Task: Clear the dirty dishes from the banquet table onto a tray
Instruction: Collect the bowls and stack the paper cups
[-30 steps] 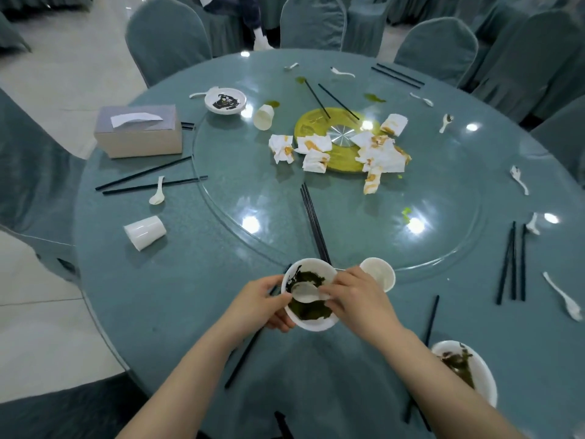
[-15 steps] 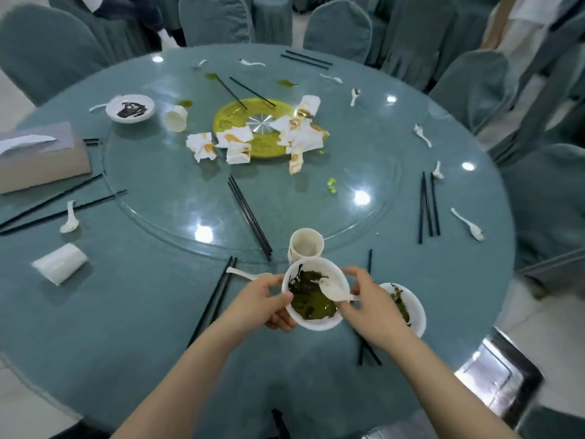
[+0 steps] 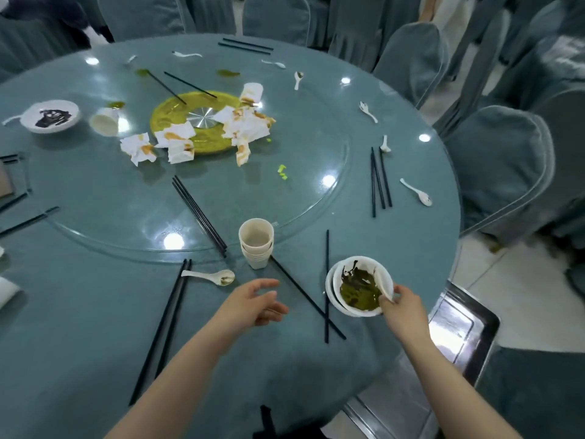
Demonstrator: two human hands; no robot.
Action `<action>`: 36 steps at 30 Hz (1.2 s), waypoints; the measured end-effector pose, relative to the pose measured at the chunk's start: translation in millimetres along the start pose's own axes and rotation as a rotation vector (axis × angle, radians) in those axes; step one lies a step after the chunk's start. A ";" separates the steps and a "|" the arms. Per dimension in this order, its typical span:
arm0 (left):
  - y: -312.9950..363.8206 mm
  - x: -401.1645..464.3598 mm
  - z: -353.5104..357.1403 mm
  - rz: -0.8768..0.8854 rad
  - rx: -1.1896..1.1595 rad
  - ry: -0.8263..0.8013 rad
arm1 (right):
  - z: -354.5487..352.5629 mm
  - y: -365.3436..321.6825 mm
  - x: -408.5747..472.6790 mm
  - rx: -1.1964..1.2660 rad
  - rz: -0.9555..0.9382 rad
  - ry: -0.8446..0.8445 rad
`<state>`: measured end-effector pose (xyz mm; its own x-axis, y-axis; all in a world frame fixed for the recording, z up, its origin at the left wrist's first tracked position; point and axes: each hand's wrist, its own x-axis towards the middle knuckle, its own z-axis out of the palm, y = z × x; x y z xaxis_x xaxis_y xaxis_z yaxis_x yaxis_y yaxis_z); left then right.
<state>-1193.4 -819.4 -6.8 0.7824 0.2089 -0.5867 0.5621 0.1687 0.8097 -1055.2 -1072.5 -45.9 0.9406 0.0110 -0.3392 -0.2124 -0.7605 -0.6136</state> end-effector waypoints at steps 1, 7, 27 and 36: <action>-1.0 0.2 -0.8 -0.011 -0.008 0.016 | 1.8 1.2 2.2 0.011 0.013 -0.011; -2.5 0.6 -8.4 -0.037 -0.040 0.088 | 5.1 -1.8 4.9 -0.046 0.004 0.013; -24.1 -60.7 -116.7 -0.012 -0.389 0.508 | 127.5 -132.0 -34.4 -0.421 -0.517 -0.532; -68.7 -86.8 -164.5 -0.082 -0.468 0.685 | 201.4 -164.1 -44.2 -0.550 -0.686 -0.539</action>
<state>-1344.0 -690.7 -13.9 0.3230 0.6929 -0.6447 0.3225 0.5599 0.7632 -1115.2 -817.4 -73.8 0.5414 0.7414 -0.3965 0.6036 -0.6710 -0.4306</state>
